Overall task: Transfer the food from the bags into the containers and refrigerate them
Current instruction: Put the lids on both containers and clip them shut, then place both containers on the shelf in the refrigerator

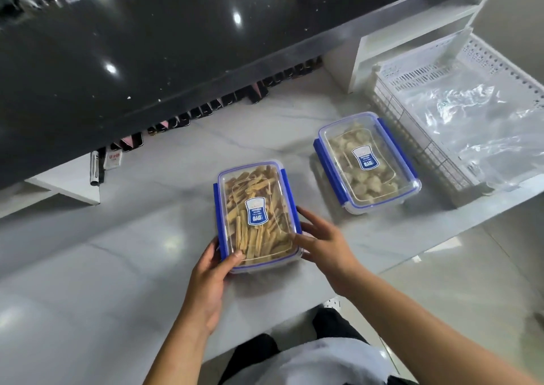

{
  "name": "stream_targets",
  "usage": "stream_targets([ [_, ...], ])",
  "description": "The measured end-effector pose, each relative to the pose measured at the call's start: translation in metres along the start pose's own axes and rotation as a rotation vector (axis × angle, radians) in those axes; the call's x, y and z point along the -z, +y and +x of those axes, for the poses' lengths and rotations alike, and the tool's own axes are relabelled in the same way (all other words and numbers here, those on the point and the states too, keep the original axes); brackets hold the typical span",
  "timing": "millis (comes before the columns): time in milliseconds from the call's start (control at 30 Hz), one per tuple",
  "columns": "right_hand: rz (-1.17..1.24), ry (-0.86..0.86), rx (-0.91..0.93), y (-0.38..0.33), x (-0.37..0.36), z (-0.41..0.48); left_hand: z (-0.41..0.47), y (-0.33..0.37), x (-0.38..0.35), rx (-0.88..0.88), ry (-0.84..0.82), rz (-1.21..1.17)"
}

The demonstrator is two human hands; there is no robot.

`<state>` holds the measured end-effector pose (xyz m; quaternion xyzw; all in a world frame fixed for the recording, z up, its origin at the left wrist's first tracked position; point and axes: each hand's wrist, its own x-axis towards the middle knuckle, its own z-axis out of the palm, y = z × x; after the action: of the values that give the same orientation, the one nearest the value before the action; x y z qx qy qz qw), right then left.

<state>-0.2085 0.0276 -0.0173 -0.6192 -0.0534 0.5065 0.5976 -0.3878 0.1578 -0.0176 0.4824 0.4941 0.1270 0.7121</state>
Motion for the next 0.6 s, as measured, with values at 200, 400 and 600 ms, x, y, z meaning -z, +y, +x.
stream_targets([
  [200,0.136,0.082,0.156,0.008,-0.013,-0.037,-0.017,0.023,0.003,-0.104,-0.137,-0.039],
  [400,0.215,0.313,0.353,0.029,-0.048,-0.089,-0.021,0.038,0.022,-0.155,-0.411,0.019],
  [600,0.360,0.587,0.423,0.071,-0.076,-0.150,-0.034,0.036,0.026,-0.131,-0.667,0.122],
])
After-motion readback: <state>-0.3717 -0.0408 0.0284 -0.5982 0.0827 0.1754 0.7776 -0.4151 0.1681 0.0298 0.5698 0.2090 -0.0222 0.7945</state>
